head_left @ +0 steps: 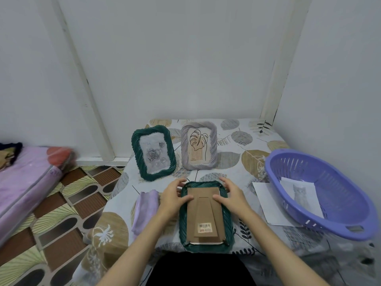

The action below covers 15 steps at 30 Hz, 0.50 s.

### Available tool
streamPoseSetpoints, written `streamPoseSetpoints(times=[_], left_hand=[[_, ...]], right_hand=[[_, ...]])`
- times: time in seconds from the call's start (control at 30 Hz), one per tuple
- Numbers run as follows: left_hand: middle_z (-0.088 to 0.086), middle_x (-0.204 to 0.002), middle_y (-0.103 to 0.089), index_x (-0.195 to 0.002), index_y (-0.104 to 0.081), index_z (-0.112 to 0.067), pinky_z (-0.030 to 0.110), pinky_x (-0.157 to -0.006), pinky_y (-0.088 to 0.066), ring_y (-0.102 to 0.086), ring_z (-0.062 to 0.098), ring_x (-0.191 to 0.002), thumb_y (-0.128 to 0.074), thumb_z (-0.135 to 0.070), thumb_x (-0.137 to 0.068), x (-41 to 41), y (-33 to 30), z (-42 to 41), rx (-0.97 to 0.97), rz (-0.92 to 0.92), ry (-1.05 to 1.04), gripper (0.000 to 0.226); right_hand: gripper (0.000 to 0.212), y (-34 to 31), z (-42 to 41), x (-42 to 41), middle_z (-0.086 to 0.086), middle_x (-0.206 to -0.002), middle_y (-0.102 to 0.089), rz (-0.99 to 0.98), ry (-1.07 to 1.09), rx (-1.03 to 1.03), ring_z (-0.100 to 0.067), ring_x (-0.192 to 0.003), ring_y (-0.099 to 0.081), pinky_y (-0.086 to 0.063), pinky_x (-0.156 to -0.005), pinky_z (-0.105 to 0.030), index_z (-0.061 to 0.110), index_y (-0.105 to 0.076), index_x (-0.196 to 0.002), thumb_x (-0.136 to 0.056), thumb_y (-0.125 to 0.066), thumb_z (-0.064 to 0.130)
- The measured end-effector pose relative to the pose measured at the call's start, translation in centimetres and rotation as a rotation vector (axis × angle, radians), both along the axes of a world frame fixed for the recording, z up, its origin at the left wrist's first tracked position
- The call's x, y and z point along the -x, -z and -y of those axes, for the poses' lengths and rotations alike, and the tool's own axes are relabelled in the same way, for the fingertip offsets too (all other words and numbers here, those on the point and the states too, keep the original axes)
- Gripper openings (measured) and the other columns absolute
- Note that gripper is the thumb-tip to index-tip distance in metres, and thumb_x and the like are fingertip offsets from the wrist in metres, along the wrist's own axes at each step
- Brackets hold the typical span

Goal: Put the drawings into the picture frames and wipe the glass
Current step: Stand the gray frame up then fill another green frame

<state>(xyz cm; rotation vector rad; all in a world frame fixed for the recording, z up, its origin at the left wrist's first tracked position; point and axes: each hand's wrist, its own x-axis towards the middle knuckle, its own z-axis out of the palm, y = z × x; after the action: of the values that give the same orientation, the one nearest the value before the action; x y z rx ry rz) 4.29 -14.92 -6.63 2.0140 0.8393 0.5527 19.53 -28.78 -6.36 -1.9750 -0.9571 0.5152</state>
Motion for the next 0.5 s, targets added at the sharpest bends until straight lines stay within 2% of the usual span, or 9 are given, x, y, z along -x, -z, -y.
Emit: streamPoseSetpoints(times=[0.1,0.2,0.27,0.37,0.43,0.5], left_hand=[[0.004,-0.111,-0.062,-0.109,-0.058,-0.013,0.021,-0.084,-0.036,-0.052,0.018,-0.107,-0.075,-0.024,-0.074,-0.1,1.0,-0.5,-0.158,-0.115,0.038,0.04],[0.004,-0.114,-0.061,-0.11,-0.056,-0.014,0.024,-0.087,-0.032,-0.048,0.021,-0.11,-0.069,-0.032,-0.079,-0.1,1.8,-0.9,-0.275,-0.228,0.068,0.038],[0.003,-0.117,-0.06,-0.114,-0.055,-0.015,0.024,-0.088,-0.031,-0.048,0.022,-0.111,-0.065,-0.034,-0.082,0.0,2.1,-0.8,-0.292,-0.243,0.064,0.038],[0.003,-0.12,-0.058,-0.118,-0.055,-0.017,0.027,-0.094,-0.032,-0.048,0.021,-0.113,-0.06,-0.036,-0.085,0.0,2.2,-0.5,-0.316,-0.238,0.045,0.038],[-0.002,-0.12,-0.058,-0.117,-0.056,-0.022,0.027,-0.097,-0.032,-0.048,0.019,-0.115,-0.051,-0.052,-0.083,0.4,2.0,0.1,-0.312,-0.198,0.048,0.046],[-0.011,-0.12,-0.058,-0.116,-0.056,-0.032,0.032,-0.102,-0.033,-0.047,0.014,-0.118,-0.036,-0.071,-0.074,1.2,1.9,0.9,-0.321,-0.166,0.086,0.06]], right_hand=[[0.06,1.7,-0.2,-0.2,-0.001,-0.137,-0.05,0.112,-0.005,0.093,-0.023,-0.128,-0.044,-0.034,-0.107,-0.045,0.026,-0.04,-0.136,-0.082,-0.066,0.03],[0.055,2.3,-0.3,-0.3,0.003,-0.139,-0.048,0.205,-0.011,0.166,-0.02,-0.13,-0.042,-0.022,-0.113,-0.049,0.026,-0.039,-0.136,-0.086,-0.06,0.037],[0.054,2.3,-0.4,-0.2,0.005,-0.141,-0.045,0.238,-0.019,0.177,-0.018,-0.132,-0.039,-0.016,-0.114,-0.049,0.026,-0.039,-0.137,-0.088,-0.057,0.038],[0.052,2.5,0.0,-0.2,0.004,-0.14,-0.047,0.25,-0.036,0.141,-0.019,-0.132,-0.038,-0.021,-0.113,-0.05,0.026,-0.04,-0.137,-0.088,-0.056,0.038],[0.051,2.3,0.7,0.2,0.002,-0.137,-0.049,0.221,-0.044,0.069,-0.02,-0.131,-0.039,-0.028,-0.111,-0.046,0.025,-0.042,-0.135,-0.088,-0.056,0.038],[0.05,1.8,2.0,1.1,0.001,-0.135,-0.049,0.196,-0.049,0.01,-0.018,-0.129,-0.038,-0.03,-0.11,-0.036,0.025,-0.047,-0.132,-0.086,-0.06,0.038]])
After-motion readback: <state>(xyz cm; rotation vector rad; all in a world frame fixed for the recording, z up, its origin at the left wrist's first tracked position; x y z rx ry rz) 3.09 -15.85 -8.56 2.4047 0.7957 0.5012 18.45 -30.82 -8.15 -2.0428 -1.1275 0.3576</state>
